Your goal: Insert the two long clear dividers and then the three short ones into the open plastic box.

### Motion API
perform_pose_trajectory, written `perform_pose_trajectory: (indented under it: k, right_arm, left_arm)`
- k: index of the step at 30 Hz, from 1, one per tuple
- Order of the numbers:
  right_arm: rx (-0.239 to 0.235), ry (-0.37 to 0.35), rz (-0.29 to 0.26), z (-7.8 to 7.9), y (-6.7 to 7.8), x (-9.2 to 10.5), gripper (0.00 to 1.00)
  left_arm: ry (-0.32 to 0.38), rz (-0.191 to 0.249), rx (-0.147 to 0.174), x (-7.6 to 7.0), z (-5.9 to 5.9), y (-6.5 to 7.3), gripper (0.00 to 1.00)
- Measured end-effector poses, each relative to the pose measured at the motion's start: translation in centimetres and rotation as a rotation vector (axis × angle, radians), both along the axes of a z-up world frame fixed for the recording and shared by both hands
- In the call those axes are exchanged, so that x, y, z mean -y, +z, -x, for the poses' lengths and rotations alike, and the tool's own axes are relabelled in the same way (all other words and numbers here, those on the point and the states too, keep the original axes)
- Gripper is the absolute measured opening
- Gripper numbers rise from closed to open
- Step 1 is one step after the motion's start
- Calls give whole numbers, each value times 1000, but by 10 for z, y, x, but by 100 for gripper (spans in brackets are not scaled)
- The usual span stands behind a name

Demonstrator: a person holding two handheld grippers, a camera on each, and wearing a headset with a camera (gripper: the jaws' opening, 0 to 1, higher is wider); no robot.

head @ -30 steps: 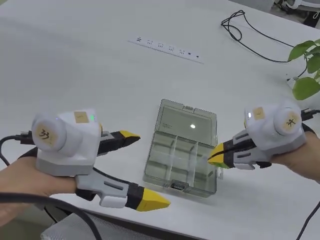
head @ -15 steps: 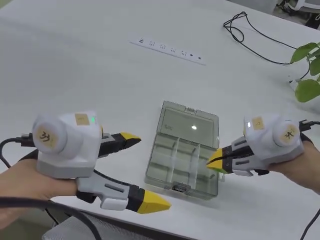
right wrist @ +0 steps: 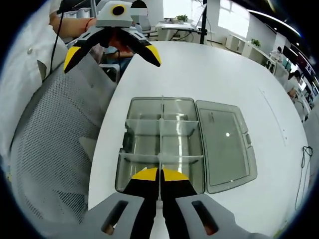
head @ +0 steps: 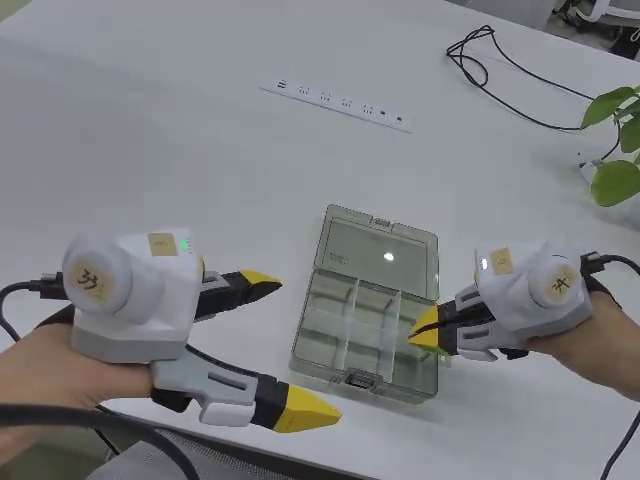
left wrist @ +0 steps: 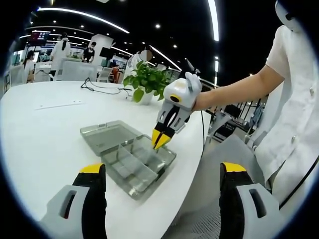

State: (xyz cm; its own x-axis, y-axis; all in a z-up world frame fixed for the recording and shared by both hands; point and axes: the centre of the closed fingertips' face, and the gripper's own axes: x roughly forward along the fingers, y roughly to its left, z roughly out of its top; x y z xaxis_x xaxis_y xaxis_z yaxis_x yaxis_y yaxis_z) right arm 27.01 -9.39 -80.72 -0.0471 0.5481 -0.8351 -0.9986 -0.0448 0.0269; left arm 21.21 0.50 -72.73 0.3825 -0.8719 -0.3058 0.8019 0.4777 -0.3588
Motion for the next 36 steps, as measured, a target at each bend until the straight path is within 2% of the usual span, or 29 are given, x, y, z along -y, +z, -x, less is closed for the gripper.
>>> perform_pose_trajectory:
  k: [16,23,26,36]
  right_arm:
    - [9,9,21,0,-6,0,2]
    - [10,10,41,0,-7,0,2]
    - [21,17,64,1,-12,-1,2]
    - [19,10,77,1,-11,0,2]
  left_arm:
    - [-1,-3,-4,1,-1,-2,96]
    - [-8,-6,-4,3,0,-2,96]
    - [-9,-6,-4,3,0,-2,96]
    - [-17,-12,-2,4,0,-2,97]
